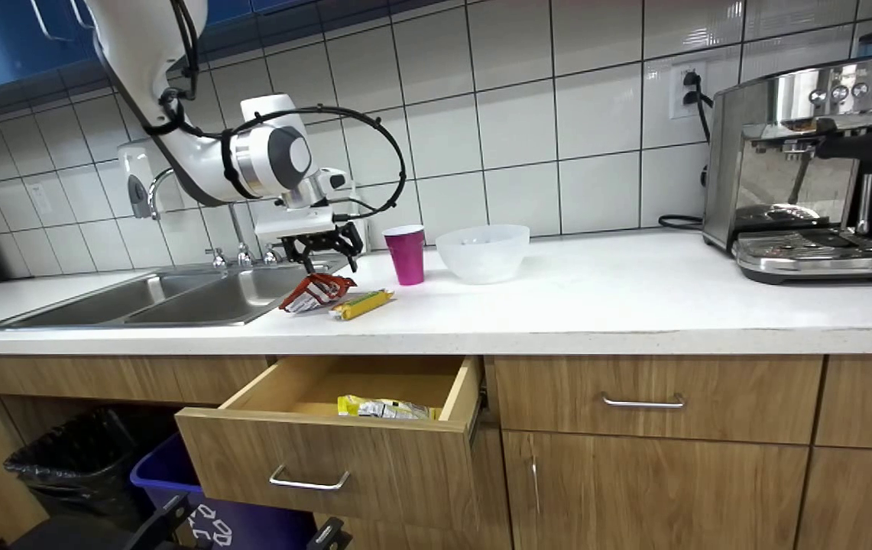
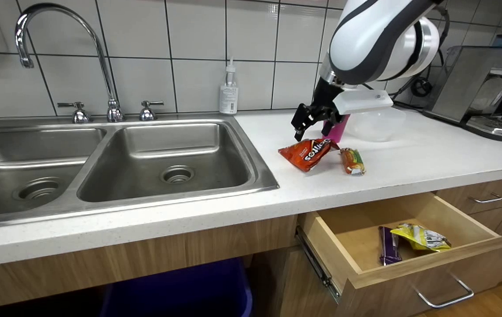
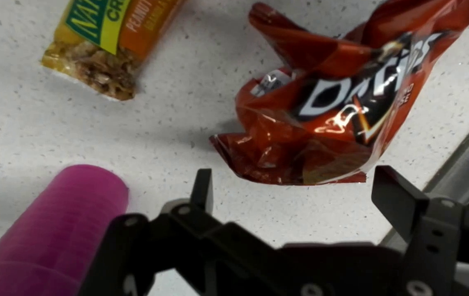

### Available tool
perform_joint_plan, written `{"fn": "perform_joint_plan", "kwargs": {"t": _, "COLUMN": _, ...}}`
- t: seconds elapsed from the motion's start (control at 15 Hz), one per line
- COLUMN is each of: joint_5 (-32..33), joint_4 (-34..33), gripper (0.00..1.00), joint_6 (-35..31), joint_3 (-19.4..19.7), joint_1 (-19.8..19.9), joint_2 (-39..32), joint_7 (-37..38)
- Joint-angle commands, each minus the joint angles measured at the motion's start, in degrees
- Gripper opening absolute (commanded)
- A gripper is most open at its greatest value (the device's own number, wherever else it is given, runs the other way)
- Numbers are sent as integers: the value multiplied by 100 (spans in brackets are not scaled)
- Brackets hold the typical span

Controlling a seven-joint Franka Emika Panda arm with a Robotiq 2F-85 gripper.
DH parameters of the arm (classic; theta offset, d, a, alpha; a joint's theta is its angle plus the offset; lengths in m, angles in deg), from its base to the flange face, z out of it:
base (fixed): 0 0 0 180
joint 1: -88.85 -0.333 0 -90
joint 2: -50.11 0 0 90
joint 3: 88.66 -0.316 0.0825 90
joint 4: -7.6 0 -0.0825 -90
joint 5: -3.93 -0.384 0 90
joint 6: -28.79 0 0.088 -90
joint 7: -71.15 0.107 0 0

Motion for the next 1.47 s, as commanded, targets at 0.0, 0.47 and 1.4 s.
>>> {"fn": "perform_joint_plan", "kwargs": {"t": 0.0, "joint_5": 95, "joint_4": -431, "gripper": 100, "joint_6": 80, "joint_3": 78, "joint_1": -92, "joint_2": -332, "joint_7": 215}}
{"fn": "perform_joint_plan", "kwargs": {"t": 0.47, "joint_5": 52, "joint_4": -552, "gripper": 100, "joint_6": 162, "joint_3": 12, "joint_1": -82, "joint_2": -505, "joint_7": 119}}
{"fn": "perform_joint_plan", "kwargs": {"t": 1.4, "joint_5": 84, "joint_4": -222, "gripper": 100, "joint_6": 295, "joint_3": -61, "joint_1": -69, "joint_2": -154, "joint_7": -68}}
